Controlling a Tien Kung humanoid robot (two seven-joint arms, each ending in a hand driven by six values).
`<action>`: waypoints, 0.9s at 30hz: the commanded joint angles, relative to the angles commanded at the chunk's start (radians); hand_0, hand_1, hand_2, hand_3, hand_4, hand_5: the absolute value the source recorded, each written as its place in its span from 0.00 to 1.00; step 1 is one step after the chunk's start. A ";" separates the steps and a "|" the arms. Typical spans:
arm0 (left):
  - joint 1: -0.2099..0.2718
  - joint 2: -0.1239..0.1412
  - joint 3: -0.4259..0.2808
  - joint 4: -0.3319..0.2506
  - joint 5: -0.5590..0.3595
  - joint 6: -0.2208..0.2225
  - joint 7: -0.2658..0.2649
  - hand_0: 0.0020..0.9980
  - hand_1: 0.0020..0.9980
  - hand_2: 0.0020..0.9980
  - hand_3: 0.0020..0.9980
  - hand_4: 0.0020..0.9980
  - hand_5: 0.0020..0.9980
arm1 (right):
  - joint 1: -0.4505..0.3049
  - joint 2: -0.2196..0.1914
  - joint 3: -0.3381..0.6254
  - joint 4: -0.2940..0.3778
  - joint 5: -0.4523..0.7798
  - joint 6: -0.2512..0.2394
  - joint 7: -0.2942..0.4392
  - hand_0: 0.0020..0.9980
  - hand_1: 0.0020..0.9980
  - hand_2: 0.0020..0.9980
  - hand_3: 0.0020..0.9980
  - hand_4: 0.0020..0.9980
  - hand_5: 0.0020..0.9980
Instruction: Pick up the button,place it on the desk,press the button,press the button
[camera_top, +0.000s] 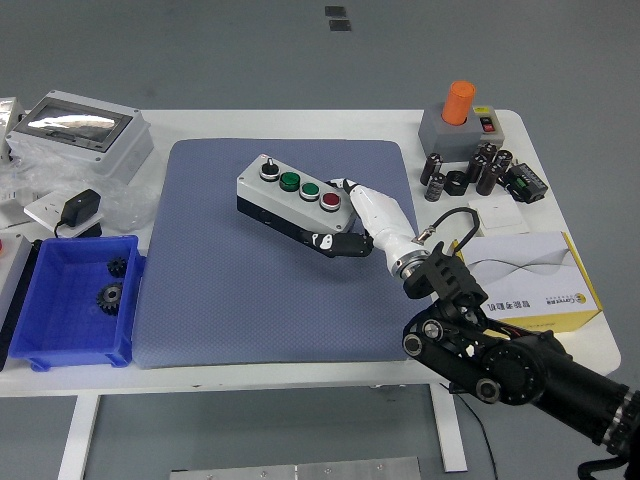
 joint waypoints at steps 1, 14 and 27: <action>0.000 0.000 0.000 0.000 0.000 0.000 -0.001 0.69 0.66 0.65 0.78 0.65 0.76 | -0.003 -0.005 -0.002 0.004 0.005 -0.002 0.017 0.12 0.31 0.41 0.46 0.20 0.00; 0.001 -0.003 -0.003 -0.002 0.002 0.003 0.001 0.69 0.66 0.65 0.78 0.65 0.79 | -0.009 -0.083 -0.193 0.126 -0.060 0.008 0.183 0.13 0.31 0.40 0.45 0.14 0.00; -0.001 -0.006 -0.005 -0.002 0.007 0.001 0.001 0.69 0.66 0.65 0.78 0.66 0.81 | -0.002 -0.033 -0.206 -0.029 -0.091 -0.032 0.202 0.14 0.31 0.40 0.46 0.11 0.00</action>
